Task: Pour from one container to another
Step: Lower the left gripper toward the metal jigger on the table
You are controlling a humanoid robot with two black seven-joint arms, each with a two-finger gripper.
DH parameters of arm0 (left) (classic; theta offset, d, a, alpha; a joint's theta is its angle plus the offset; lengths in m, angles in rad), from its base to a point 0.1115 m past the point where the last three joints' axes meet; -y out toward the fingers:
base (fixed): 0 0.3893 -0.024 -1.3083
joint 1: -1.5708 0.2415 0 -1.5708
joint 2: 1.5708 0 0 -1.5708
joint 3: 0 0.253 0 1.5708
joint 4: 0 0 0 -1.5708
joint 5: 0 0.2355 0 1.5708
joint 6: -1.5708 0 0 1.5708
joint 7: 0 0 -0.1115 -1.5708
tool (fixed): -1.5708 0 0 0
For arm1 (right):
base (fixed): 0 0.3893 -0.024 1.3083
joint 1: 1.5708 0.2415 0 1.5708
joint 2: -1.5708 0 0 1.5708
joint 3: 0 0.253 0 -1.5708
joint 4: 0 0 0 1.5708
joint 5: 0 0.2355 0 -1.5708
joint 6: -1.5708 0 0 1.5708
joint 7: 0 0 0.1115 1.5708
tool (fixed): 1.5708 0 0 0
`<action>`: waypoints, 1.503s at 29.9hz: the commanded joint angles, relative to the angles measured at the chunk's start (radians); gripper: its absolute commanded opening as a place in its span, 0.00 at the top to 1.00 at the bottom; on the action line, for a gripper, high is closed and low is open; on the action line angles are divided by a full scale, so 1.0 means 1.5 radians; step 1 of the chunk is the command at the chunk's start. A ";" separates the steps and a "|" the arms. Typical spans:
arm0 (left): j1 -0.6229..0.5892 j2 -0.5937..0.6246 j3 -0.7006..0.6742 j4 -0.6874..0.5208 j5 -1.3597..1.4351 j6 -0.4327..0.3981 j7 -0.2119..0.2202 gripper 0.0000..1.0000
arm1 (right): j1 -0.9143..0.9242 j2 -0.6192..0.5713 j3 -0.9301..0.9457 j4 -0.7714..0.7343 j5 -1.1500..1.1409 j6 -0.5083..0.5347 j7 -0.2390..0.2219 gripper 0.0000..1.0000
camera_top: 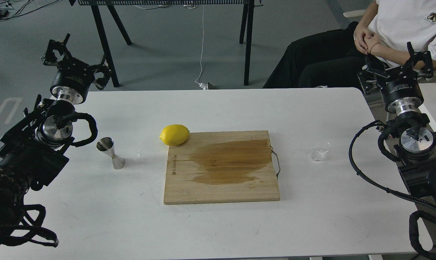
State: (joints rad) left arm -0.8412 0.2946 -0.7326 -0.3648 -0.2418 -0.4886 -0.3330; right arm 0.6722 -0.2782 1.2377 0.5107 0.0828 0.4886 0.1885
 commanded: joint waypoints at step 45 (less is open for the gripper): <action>0.358 0.517 0.005 -0.722 0.746 0.219 -0.104 0.00 | -0.024 -0.012 0.001 0.004 0.000 0.000 0.000 0.00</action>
State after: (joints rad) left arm -0.3411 1.0414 -0.7289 -1.4480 0.8513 -0.1787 -0.4841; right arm 0.6439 -0.2927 1.2393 0.5169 0.0829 0.4885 0.1889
